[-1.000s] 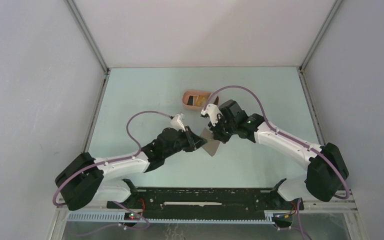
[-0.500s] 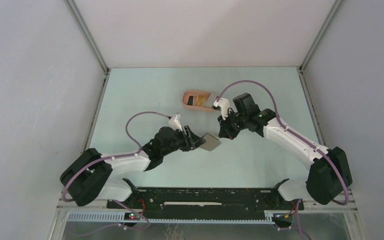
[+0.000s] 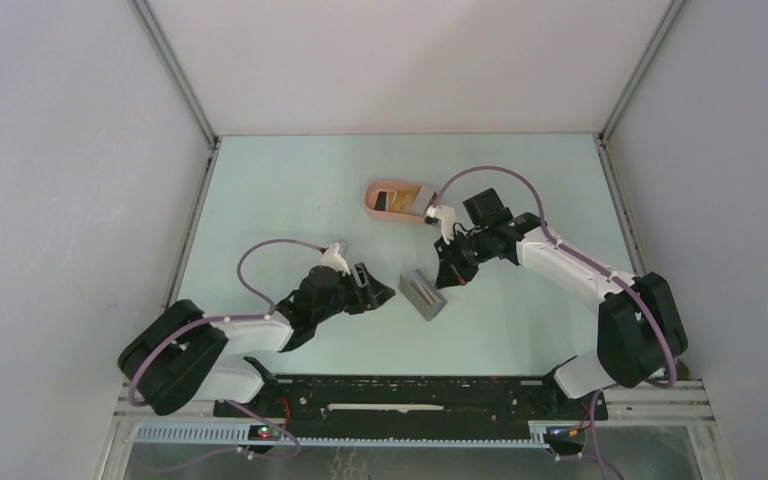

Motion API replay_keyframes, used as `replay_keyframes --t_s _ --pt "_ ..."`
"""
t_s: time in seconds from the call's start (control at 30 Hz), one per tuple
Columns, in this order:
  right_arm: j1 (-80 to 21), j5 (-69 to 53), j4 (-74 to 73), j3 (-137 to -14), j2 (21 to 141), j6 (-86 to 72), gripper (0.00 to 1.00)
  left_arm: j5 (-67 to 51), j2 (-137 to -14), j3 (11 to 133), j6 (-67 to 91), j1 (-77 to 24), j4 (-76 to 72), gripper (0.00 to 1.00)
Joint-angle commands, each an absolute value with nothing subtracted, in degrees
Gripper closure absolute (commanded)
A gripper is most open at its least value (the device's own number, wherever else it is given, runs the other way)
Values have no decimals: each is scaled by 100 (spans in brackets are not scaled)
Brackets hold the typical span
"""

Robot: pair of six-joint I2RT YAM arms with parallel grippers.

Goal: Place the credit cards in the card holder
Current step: Open the card holder at the center of the board.

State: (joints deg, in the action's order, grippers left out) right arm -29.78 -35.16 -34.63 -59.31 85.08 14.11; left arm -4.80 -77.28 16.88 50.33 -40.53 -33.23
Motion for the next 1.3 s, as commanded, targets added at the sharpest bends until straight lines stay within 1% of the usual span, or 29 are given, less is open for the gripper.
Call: replay_keyframes --t_s 0.0,0.2,0.43,0.53,0.67,0.77,0.9,0.97,1.1,1.27 --pt "-2948 -3803 -3495 -6071 8363 1317 100 -193 -6914 1354 4841 -4017 -3490 33" --pt "-2871 -4158 -3488 -6070 8459 1254 100 -653 -6245 1282 5025 -4132 -3660 32" --pt "-2883 -4034 -3456 -6067 8453 1218 100 -285 -5926 1780 5083 -4701 -3290 32" --pt "-2883 -4006 -3443 -6073 8464 1209 100 -113 -6098 2080 5076 -4885 -3147 37" --pt "-2875 -3932 -3433 -6073 8463 1195 100 -188 -6877 2423 5090 -5037 -3191 45" --pt "-2851 -3909 -3434 -6073 8464 1195 100 -455 -7527 2573 5161 -5058 -3507 58" --pt "-2813 -3729 -3425 -6073 8464 1178 100 -716 -8115 2573 5243 -5067 -3707 70" --pt "-2768 -3625 -3420 -6073 8455 1165 100 -656 -8176 2409 5287 -5069 -3726 72" --pt "-2744 -3287 -3401 -6072 8487 1129 100 -315 -8213 2140 5237 -5035 -3501 72" --pt "-2734 -2773 -3476 -6072 8768 1122 100 -337 -8764 2040 5168 -4744 -3573 70"
